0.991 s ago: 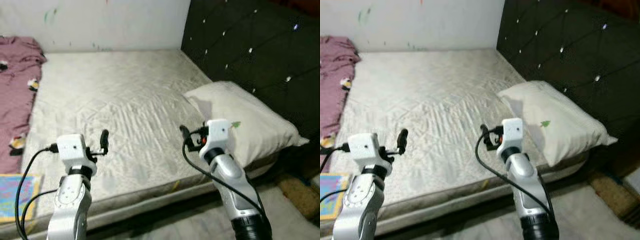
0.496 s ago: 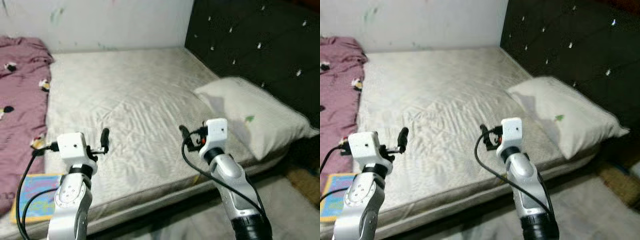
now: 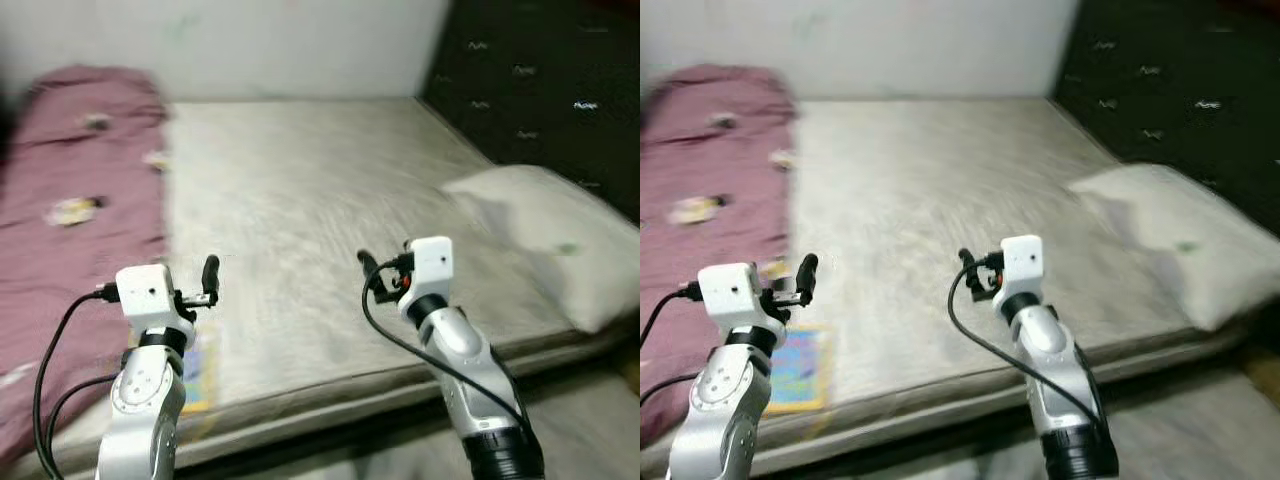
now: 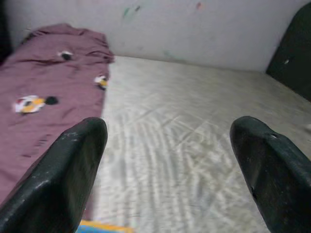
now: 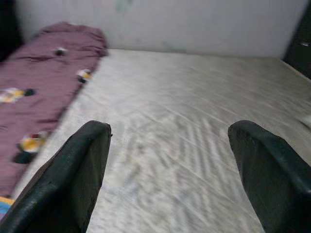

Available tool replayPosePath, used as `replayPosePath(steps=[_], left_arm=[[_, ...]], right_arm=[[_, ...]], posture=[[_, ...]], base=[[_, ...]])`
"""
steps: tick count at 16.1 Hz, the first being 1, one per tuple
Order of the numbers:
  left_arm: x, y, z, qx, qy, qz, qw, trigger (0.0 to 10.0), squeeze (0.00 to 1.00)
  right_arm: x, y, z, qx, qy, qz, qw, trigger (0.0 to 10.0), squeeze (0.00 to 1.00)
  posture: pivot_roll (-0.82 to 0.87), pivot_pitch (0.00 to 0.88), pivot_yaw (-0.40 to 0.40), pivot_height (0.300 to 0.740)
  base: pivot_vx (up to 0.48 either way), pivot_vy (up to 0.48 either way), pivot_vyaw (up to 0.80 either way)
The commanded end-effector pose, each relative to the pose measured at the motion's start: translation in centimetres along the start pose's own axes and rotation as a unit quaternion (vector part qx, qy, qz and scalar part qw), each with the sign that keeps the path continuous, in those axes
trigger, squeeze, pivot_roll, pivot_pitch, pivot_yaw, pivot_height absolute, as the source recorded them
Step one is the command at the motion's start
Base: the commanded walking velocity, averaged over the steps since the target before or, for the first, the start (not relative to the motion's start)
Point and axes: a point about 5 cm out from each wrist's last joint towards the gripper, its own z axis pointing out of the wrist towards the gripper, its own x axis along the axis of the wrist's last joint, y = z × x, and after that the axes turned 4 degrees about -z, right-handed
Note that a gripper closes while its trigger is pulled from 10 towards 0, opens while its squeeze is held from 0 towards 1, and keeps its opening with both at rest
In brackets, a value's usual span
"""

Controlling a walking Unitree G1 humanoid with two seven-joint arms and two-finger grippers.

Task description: Clean up the room

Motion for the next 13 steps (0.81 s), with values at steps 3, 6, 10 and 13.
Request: replayPosePath(steps=[3, 6, 10, 13], left_arm=[[0.02, 0.84, 0.14, -0.011, 0.002, 0.0, 1.0, 10.0, 0.0], [-0.03, 0.81, 0.15, -0.009, 0.001, 0.001, 1.0, 10.0, 0.0], [-0.06, 0.81, 0.08, -0.007, 0.0, 0.006, 1.0, 10.0, 0.0], [0.17, 0.47, 0.05, 0.003, 0.005, 0.013, 1.0, 10.0, 0.0]], right_arm=[[-0.48, 1.02, -0.45, -0.016, -0.009, -0.007, 1.0, 10.0, 0.0], [-0.64, 1.06, -0.43, -0.019, -0.013, -0.008, 1.0, 10.0, 0.0], [-0.78, 1.08, -0.47, -0.023, -0.017, -0.008, 1.0, 10.0, 0.0], [-0.72, 0.92, -0.39, -0.023, -0.016, -0.004, 1.0, 10.0, 0.0]], posture=[[-0.01, 0.0, -0.076, 0.74], [-0.01, 0.0, -0.076, 0.74], [-0.01, 0.0, -0.073, 0.74], [-0.01, 0.0, -0.061, 0.74]], base=[[0.0, 0.465, 0.15], [0.0, 0.465, 0.14], [0.0, 0.465, 0.0], [0.0, 0.0, 0.0]])
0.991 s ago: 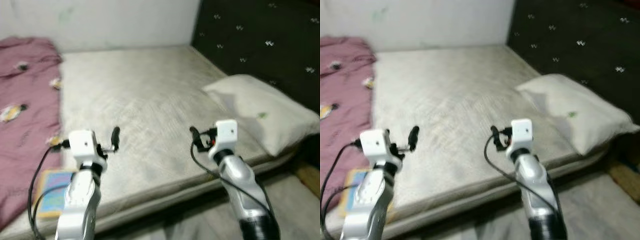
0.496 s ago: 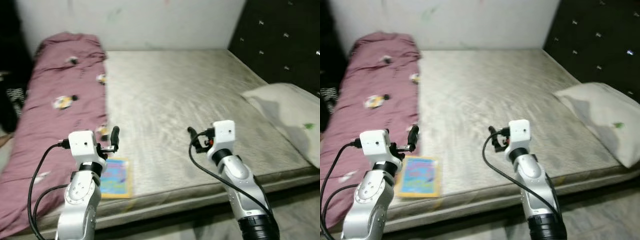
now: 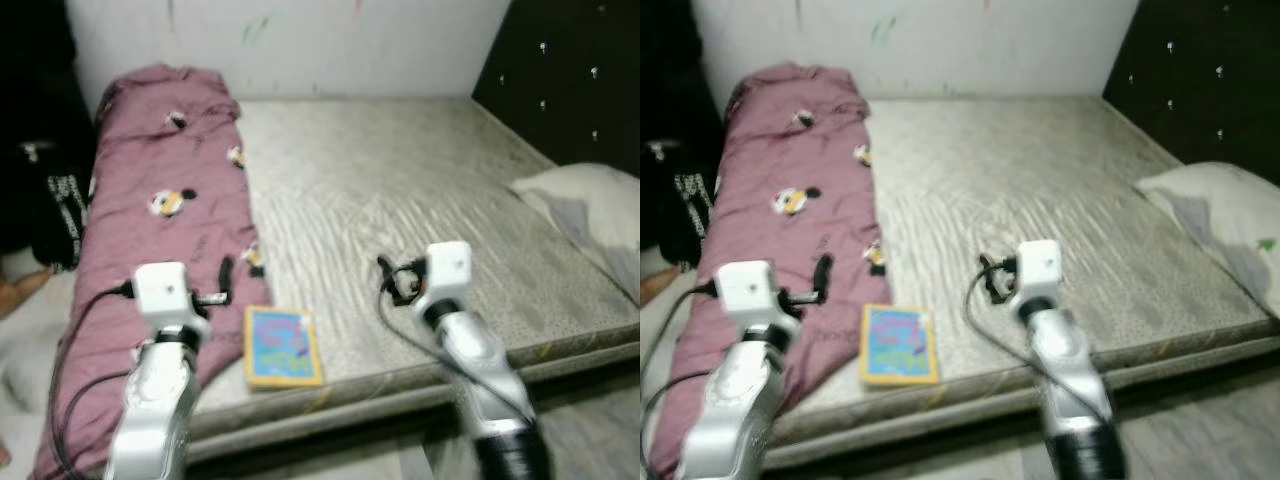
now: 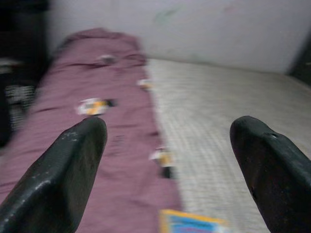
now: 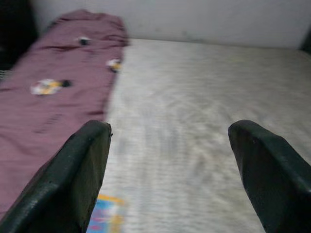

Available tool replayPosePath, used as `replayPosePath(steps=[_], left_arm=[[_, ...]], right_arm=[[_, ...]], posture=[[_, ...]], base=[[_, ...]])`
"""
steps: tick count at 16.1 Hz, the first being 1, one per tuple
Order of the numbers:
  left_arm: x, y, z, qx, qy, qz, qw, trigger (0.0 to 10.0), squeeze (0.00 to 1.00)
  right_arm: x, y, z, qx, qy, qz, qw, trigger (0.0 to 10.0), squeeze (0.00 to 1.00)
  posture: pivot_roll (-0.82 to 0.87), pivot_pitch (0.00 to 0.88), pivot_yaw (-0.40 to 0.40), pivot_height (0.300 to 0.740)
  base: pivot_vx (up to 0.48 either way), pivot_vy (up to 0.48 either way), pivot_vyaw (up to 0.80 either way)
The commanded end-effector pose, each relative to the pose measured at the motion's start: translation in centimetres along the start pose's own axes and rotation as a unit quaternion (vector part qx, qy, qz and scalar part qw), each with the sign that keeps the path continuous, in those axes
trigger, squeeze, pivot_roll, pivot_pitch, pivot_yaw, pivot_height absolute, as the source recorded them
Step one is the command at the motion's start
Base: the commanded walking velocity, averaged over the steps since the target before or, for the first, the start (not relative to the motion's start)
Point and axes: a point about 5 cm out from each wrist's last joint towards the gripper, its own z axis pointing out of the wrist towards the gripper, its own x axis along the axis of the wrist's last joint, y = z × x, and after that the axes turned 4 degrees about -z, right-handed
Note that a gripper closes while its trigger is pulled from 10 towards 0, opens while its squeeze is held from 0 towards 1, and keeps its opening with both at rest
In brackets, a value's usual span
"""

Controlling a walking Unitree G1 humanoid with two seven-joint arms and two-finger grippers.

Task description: Clean up the room

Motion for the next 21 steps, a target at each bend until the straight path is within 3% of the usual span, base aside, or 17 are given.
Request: replayPosePath(steps=[1, 5, 9, 15, 21], left_arm=[[0.3, 0.3, 0.0, -0.002, 0.006, 0.0, 1.0, 10.0, 0.0], [0.7, -0.7, 0.5, 0.035, 0.013, -0.008, 0.999, 10.0, 0.0], [0.5, -0.7, 0.3, 0.038, 0.006, -0.013, 0.999, 10.0, 0.0], [0.4, -0.5, 0.3, 0.033, 0.003, -0.016, 0.999, 10.0, 0.0], [0.6, -1.0, 0.2, 0.043, 0.006, -0.013, 0.999, 10.0, 0.0]], right_arm=[[0.7, 0.7, 0.1, -0.007, 0.011, -0.01, 1.0, 10.0, 0.0], [1.2, 0.6, 0.4, -0.005, 0.021, -0.003, 1.0, 10.0, 0.0], [1.2, 0.5, 0.4, -0.001, 0.02, -0.006, 1.0, 10.0, 0.0], [1.1, 0.5, 0.3, -0.002, 0.019, -0.006, 1.0, 10.0, 0.0], [1.2, 0.7, 0.2, -0.005, 0.023, -0.005, 1.0, 10.0, 0.0]], posture=[[-0.01, 0.0, -0.061, 0.74], [-0.02, 0.0, -0.055, 0.74], [-0.02, 0.0, -0.056, 0.74], [-0.02, 0.0, -0.057, 0.74], [-0.02, 0.0, -0.06, 0.74]], base=[[0.0, 0.0, 0.0], [0.0, 0.0, 0.0], [0.0, 0.0, 0.0], [0.0, 0.48, 0.0], [0.0, 0.0, 0.0]])
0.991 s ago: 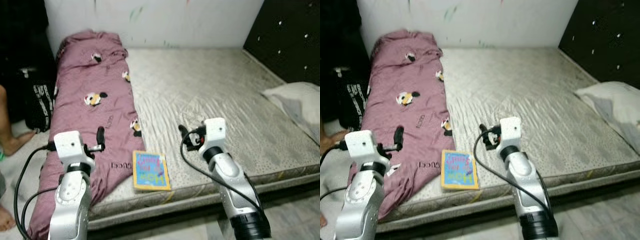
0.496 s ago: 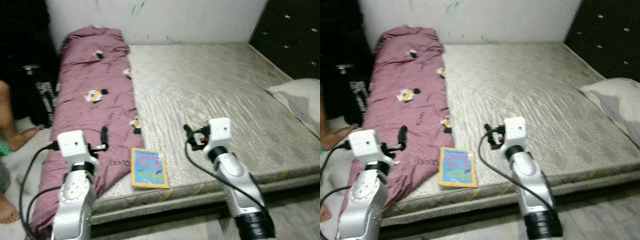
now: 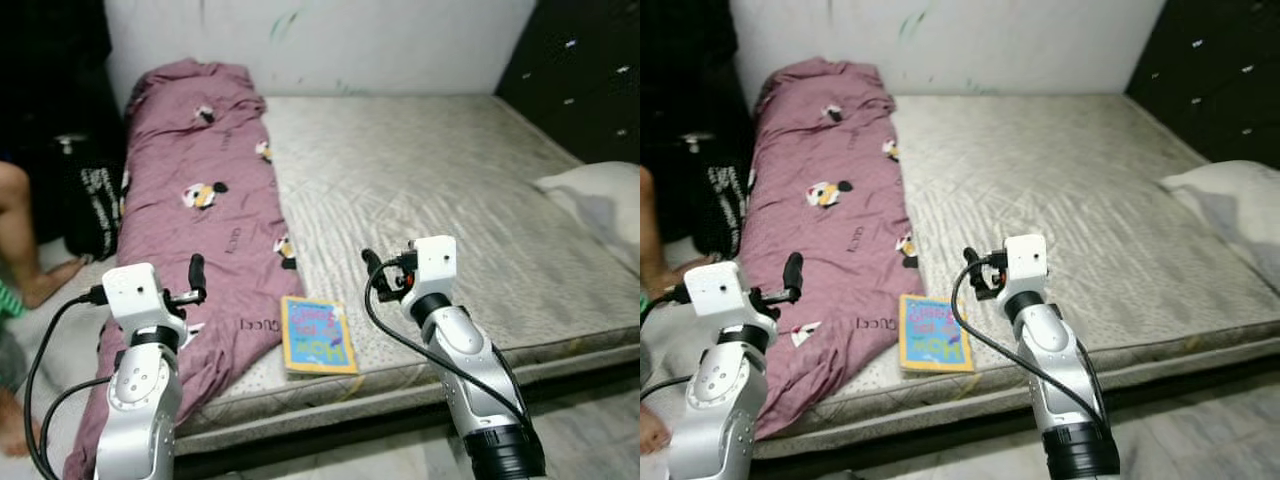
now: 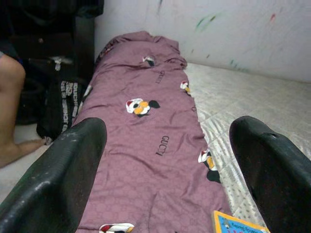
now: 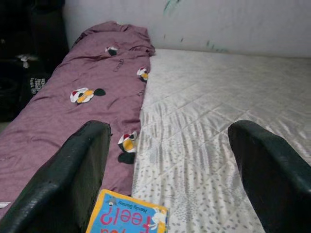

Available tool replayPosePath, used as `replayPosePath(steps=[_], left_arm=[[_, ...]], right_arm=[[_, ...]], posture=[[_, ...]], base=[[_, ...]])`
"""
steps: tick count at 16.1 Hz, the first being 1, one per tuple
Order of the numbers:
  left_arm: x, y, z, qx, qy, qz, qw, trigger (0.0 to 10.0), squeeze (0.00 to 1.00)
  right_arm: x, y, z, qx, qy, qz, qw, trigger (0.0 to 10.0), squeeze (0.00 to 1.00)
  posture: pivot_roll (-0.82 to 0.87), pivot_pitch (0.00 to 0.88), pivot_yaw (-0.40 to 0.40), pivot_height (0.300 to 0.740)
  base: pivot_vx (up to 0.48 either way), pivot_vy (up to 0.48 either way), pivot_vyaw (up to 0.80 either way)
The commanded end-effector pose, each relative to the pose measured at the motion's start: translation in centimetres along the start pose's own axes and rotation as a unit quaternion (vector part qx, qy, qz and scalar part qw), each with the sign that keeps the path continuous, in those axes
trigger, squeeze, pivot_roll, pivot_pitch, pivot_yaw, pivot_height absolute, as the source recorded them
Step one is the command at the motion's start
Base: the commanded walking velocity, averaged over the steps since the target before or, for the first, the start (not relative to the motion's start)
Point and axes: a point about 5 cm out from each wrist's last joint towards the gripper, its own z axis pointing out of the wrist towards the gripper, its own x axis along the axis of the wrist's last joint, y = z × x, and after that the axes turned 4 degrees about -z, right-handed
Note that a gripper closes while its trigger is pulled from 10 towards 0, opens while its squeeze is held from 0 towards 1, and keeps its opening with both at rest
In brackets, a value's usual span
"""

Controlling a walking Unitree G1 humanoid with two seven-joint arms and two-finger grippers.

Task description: Clean up the room

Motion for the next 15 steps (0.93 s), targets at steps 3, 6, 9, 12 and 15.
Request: replayPosePath(steps=[3, 6, 9, 12, 15], left_arm=[[0.11, 0.3, -0.06, -0.004, 0.0, 0.001, 1.0, 10.0, 0.0], [0.08, 0.33, -0.01, -0.005, -0.001, 0.0, 1.0, 10.0, 0.0], [0.08, 0.38, -0.01, -0.005, 0.0, 0.0, 1.0, 10.0, 0.0], [0.11, 0.42, 0.0, -0.004, 0.001, 0.0, 1.0, 10.0, 0.0], [0.1, 0.33, -0.02, 0.003, 0.001, 0.003, 1.0, 10.0, 0.0]], right_arm=[[0.23, 0.49, -0.19, -0.007, 0.007, 0.002, 1.0, 10.0, 0.0], [0.24, 0.51, -0.19, -0.007, 0.007, 0.002, 1.0, 10.0, 0.0], [0.21, 0.49, -0.19, -0.004, 0.006, 0.002, 1.0, 10.0, 0.0], [0.19, 0.48, -0.16, -0.002, 0.006, 0.002, 1.0, 10.0, 0.0], [0.14, 0.49, -0.16, -0.001, 0.004, 0.002, 1.0, 10.0, 0.0]], posture=[[-0.02, 0.0, -0.061, 0.72], [-0.02, 0.0, -0.061, 0.685], [-0.02, 0.0, -0.06, 0.645], [-0.02, 0.0, -0.063, 0.612], [-0.02, 0.0, -0.064, 0.592]], base=[[0.0, 0.0, 0.0], [0.0, 0.0, 0.0], [0.0, 0.0, 0.0], [0.0, 0.0, 0.0], [0.0, 0.0, 0.0]])
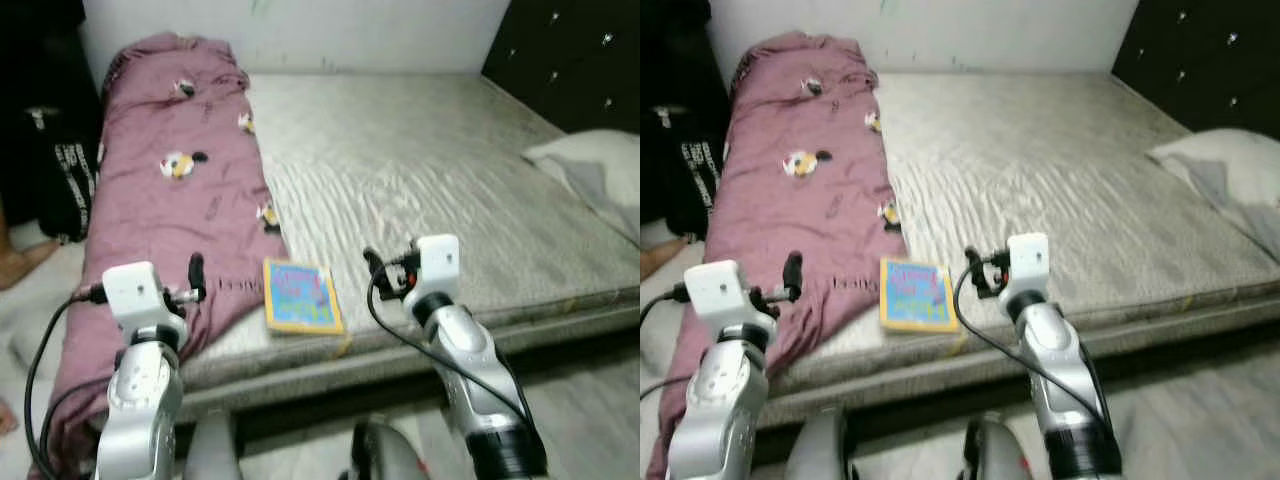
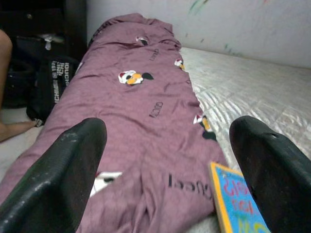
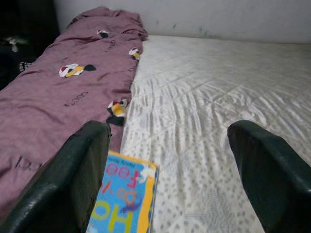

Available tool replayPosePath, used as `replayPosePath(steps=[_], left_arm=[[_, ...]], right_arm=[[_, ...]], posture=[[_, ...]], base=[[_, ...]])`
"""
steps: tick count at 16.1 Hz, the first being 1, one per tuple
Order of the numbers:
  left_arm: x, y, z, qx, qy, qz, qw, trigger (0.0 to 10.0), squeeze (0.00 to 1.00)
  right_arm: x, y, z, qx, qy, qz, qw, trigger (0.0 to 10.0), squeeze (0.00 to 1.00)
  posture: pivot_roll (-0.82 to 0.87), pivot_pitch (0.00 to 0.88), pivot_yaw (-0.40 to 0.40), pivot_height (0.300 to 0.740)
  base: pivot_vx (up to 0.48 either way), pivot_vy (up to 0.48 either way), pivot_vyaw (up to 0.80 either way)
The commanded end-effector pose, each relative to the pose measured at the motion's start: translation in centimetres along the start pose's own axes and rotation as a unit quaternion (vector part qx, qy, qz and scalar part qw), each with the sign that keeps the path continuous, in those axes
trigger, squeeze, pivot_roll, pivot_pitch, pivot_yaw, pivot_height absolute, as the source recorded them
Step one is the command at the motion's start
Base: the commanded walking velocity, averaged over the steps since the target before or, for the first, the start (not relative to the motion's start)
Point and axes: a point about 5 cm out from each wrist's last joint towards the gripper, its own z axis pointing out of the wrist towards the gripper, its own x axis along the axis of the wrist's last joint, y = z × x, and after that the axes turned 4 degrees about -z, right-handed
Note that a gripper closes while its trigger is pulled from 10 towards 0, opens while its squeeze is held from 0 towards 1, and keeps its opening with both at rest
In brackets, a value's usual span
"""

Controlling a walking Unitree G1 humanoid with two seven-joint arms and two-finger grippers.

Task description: Clean up the room

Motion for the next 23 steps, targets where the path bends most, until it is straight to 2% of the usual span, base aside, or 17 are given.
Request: replayPosePath(steps=[1, 5, 10, 23], left_arm=[[0.18, 0.26, 0.07, 0.0, 0.003, 0.003, 1.0, 10.0, 0.0], [0.15, 0.2, 0.09, 0.001, 0.001, 0.0, 1.0, 10.0, 0.0], [0.18, -0.63, 0.29, 0.012, -0.005, -0.025, 1.0, 10.0, 0.0], [0.11, -0.47, 0.5, 0.008, -0.011, -0.031, 0.999, 10.0, 0.0]], right_arm=[[0.09, 0.33, -0.09, -0.005, -0.001, -0.002, 1.0, 10.0, 0.0], [0.01, 0.3, -0.05, -0.002, -0.003, 0.0, 1.0, 10.0, 0.0], [0.07, 0.33, 0.02, 0.0, -0.006, 0.0, 1.0, 10.0, 0.0], [0.15, 0.31, -0.02, -0.002, -0.006, -0.001, 1.0, 10.0, 0.0]], posture=[[-0.02, 0.0, -0.065, 0.592], [-0.02, 0.0, -0.065, 0.592], [-0.02, 0.002, -0.069, 0.592], [-0.03, 0.017, -0.067, 0.592]], base=[[0.0, 0.0, 0.0], [0.0, 0.0, 0.0], [0.0, 0.0, 0.0], [0.304, 0.0, 0.0]])
